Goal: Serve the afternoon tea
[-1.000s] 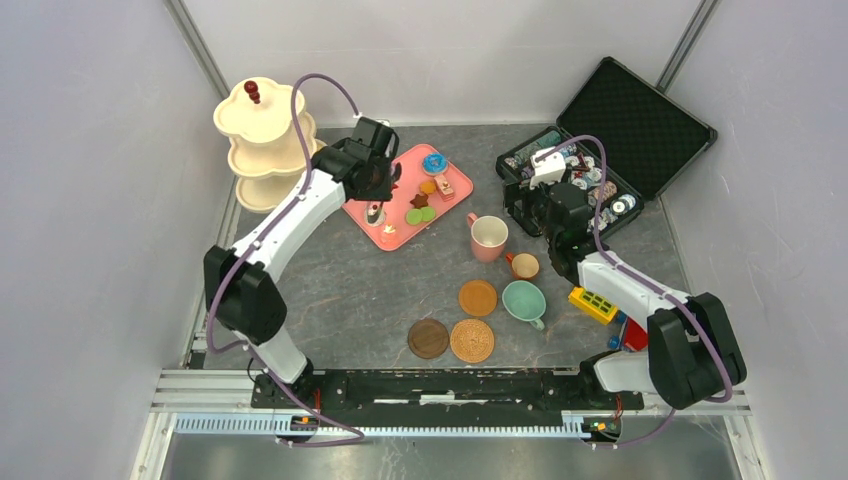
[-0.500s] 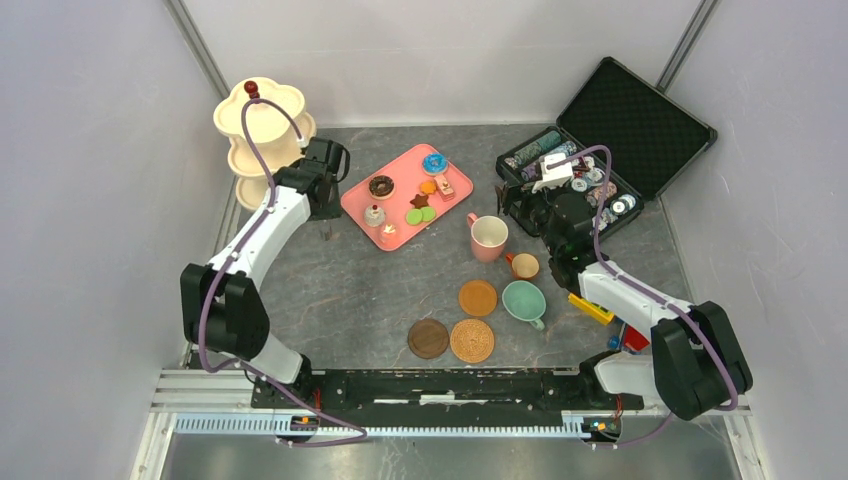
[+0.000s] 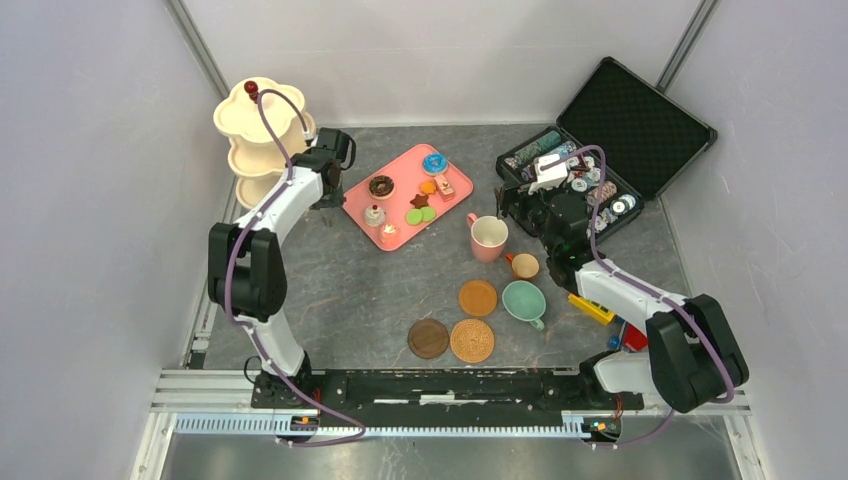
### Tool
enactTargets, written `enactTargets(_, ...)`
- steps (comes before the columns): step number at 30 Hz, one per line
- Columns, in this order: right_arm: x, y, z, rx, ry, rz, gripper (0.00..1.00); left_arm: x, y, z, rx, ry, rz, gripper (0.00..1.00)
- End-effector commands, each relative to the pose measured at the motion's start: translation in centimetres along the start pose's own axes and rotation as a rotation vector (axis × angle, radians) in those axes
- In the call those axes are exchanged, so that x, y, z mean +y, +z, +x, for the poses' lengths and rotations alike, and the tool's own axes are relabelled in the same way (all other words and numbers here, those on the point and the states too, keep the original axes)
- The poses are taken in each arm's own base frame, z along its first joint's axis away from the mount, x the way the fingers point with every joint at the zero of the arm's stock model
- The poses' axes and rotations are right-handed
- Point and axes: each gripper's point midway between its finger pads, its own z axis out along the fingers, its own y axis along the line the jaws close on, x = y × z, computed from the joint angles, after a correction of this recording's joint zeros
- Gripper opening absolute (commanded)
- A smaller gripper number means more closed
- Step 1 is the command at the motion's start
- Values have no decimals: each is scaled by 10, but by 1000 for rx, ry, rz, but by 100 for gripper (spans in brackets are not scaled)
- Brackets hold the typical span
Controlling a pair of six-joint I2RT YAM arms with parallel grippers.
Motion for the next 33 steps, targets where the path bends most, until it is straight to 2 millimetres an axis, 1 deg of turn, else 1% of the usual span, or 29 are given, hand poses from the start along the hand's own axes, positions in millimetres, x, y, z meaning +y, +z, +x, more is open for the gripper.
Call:
enactTargets(1, 8, 2, -11, -54, 16, -39, 98, 9, 1, -41, -114, -15, -78, 26)
enactTargets(4, 7, 4, -8, -44, 12, -31, 98, 13, 8, -43, -120, -13, -94, 27)
enactTargets(8, 8, 8, -1, -26, 11, -36, 98, 11, 13, -45, -120, -24, -78, 27)
enactTargets(14, 11, 10, 0, -20, 17, -50, 98, 15, 20, -47, -126, -33, -91, 28)
enactTargets(22, 12, 10, 1, -17, 19, -55, 98, 21, 5, -60, -178, -51, -89, 29)
enactTargets(25, 14, 10, 0, -19, 24, -60, 98, 23, 3, -62, -189, -58, -93, 29)
enactTargets(31, 19, 10, -2, -34, 40, -86, 98, 28, 23, -66, -150, -64, -129, 30)
enactTargets(33, 19, 11, -1, -32, 38, -88, 98, 28, 32, -62, -114, -62, -130, 30)
